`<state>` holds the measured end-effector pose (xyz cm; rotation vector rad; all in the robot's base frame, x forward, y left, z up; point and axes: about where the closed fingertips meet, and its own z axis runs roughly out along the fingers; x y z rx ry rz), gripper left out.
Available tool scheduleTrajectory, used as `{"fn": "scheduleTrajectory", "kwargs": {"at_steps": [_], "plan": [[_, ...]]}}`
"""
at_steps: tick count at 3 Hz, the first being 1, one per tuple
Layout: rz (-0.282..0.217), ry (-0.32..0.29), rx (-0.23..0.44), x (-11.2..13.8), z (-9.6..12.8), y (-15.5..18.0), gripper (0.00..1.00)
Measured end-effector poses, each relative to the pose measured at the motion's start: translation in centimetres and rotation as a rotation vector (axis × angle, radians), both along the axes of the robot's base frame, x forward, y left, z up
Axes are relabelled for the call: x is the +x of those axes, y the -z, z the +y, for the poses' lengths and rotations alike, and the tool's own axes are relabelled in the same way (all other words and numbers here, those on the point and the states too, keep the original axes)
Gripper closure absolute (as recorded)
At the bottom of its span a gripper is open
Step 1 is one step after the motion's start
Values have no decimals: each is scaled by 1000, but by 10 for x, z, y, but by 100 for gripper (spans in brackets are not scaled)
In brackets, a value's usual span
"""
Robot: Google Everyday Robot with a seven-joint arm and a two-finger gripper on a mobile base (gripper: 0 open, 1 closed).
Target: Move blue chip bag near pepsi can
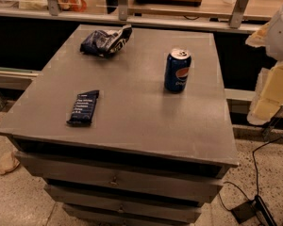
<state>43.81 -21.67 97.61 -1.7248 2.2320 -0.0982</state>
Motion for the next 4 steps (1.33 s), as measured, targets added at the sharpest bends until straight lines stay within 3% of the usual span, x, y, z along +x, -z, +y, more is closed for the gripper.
{"fn": "scheduleTrajectory", "kwargs": {"at_steps": [1,2,3,4], "plan": [[0,0,0,0,0,0,0],[-52,-77,34,23,16,-5,0],[-149,-240,110,75,55,-16,0],[-253,-338,184,127,83,-32,0]]}}
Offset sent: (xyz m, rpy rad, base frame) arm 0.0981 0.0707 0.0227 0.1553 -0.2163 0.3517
